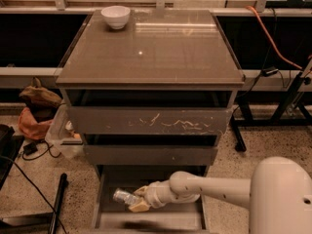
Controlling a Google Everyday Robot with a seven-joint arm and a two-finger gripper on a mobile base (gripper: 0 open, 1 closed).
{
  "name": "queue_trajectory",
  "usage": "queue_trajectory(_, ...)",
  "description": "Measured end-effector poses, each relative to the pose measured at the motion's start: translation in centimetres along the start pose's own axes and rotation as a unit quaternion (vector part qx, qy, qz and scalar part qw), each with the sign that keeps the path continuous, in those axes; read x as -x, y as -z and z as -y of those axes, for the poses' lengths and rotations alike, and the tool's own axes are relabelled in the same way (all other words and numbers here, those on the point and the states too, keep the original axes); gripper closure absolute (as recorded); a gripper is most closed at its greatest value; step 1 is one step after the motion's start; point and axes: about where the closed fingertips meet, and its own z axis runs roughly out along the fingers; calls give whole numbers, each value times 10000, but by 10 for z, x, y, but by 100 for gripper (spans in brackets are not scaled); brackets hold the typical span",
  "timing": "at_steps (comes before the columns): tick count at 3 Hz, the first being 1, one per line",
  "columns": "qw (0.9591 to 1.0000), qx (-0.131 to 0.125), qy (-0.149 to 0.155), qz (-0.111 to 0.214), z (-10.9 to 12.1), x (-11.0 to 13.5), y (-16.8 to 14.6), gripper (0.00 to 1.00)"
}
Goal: Place redbull can into bottom drawer
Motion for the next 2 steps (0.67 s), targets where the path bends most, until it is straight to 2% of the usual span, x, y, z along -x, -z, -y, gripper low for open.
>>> queue_trajectory(1, 9961, -463, -667, 347, 10, -69, 18, 100)
queue_trajectory(2, 9880, -867, -1217, 390, 13, -124, 38, 100)
